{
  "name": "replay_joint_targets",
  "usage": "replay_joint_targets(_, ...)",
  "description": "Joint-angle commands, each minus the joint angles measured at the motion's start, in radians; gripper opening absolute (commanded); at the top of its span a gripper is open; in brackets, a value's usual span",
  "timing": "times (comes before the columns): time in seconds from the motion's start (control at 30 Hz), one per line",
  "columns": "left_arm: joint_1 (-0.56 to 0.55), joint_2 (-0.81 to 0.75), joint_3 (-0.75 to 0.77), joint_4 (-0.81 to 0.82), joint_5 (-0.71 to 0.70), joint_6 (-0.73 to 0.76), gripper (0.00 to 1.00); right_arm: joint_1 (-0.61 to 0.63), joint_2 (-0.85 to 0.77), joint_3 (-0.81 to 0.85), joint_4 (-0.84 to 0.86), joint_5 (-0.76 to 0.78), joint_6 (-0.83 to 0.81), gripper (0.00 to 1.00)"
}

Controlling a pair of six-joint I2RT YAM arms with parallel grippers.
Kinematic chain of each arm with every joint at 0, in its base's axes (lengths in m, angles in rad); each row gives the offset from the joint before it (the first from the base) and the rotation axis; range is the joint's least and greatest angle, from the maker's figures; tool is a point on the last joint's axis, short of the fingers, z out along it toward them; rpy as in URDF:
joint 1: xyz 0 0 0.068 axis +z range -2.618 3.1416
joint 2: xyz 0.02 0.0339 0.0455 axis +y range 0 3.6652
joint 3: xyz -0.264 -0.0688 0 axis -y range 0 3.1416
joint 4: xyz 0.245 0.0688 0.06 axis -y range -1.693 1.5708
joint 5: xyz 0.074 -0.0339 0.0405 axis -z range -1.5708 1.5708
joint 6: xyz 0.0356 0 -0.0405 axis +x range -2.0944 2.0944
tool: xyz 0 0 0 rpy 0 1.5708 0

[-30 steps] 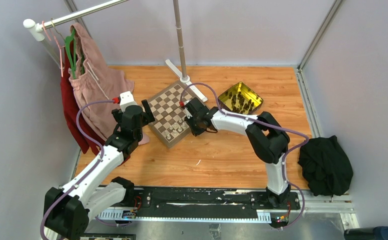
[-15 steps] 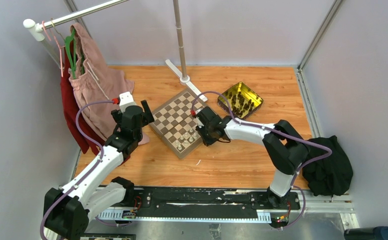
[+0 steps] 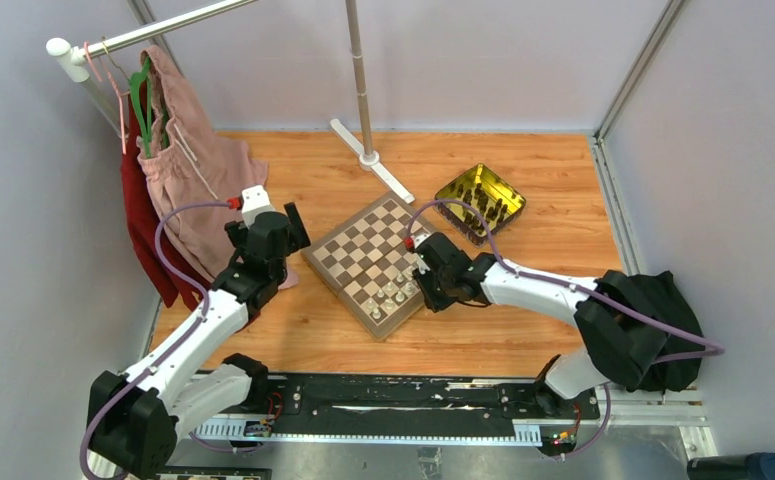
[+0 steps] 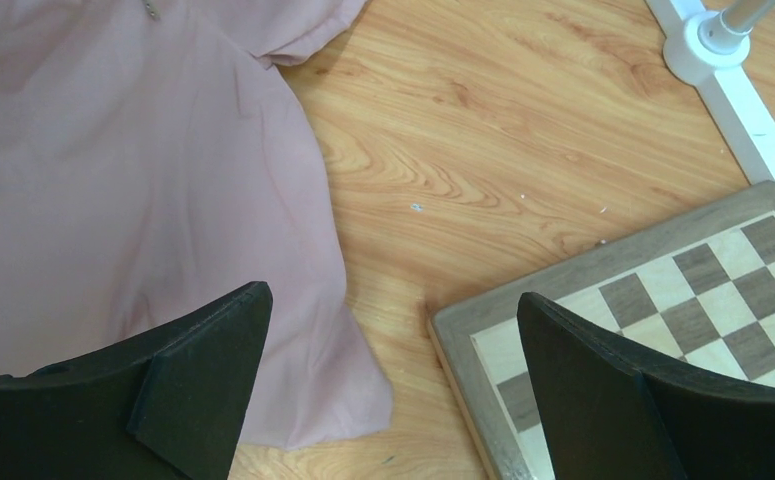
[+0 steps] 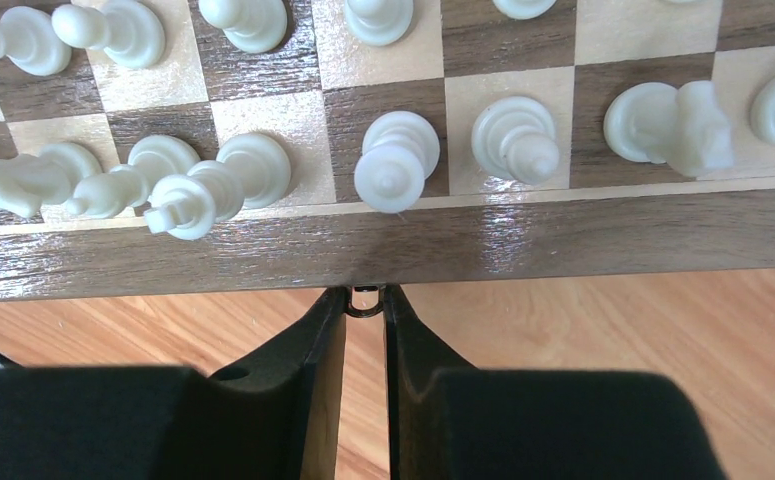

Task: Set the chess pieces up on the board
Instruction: Move the chessboard to the center of the board.

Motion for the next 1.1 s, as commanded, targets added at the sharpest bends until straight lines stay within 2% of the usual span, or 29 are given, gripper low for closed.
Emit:
replay_joint_targets(0.0, -0.020, 0.025, 0.024, -0.010, -0.030, -0.022, 0.99, 0.016, -0.076, -0.053, -0.025, 0.013, 0.033, 0.01)
replay_joint_targets(0.83, -0.138, 0.097, 0.065, -0.014, -0.112, -0.053, 0.99, 0.024, -0.216, -0.216, -0.034, 0.013, 0.089, 0.01)
replay_joint_targets(1.07, -0.143, 0.099, 0.065, -0.012, -0.113, -0.052, 0.99, 0.033, -0.214, -0.218, -0.036, 0.047, 0.095, 0.10)
